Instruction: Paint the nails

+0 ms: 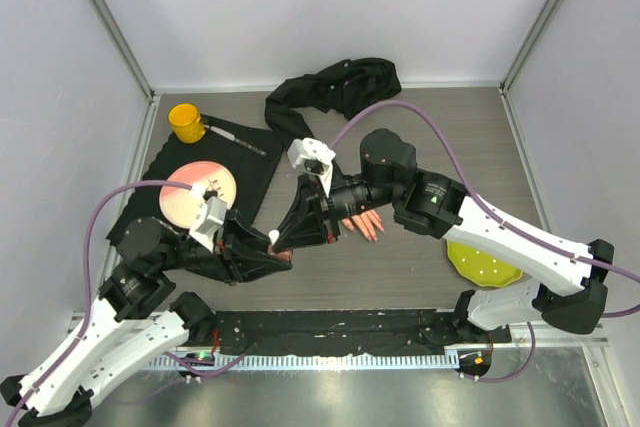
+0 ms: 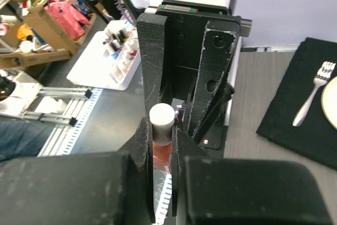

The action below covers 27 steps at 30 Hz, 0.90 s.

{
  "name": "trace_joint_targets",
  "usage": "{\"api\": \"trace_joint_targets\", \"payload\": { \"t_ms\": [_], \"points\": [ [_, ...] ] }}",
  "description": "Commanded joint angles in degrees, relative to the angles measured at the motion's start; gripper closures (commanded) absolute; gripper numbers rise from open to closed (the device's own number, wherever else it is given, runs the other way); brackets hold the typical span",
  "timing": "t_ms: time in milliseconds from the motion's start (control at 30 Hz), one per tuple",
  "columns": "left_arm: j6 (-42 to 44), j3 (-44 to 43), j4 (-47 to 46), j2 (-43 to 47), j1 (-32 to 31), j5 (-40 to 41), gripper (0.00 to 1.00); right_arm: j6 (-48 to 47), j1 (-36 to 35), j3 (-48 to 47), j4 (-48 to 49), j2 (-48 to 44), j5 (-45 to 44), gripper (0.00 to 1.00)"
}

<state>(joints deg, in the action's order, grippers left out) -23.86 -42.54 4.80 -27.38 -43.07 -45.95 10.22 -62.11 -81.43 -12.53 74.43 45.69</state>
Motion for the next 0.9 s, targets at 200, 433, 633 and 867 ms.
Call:
{"api": "trace_joint_targets", "payload": {
  "t_ms": [200,433,633,867],
  "points": [
    [7.3,-5.4,1.1,2.3,0.1,31.3,1.00,-2.5,-15.1,4.4,1.5,-0.5,-60.0,0.99],
    [11.6,-7.0,1.2,-2.1,0.1,34.0,1.00,9.8,-31.2,-11.1,-11.4,17.3,-109.8,0.99],
    [11.9,-6.1,3.5,-0.5,0.1,32.4,1.00,4.4,-30.7,-8.4,-6.2,14.8,-103.1,0.79],
    [11.4,-4.0,5.5,2.5,0.1,31.6,1.00,-0.5,-30.0,-5.9,-6.1,8.6,-91.8,0.34]
  ]
}}
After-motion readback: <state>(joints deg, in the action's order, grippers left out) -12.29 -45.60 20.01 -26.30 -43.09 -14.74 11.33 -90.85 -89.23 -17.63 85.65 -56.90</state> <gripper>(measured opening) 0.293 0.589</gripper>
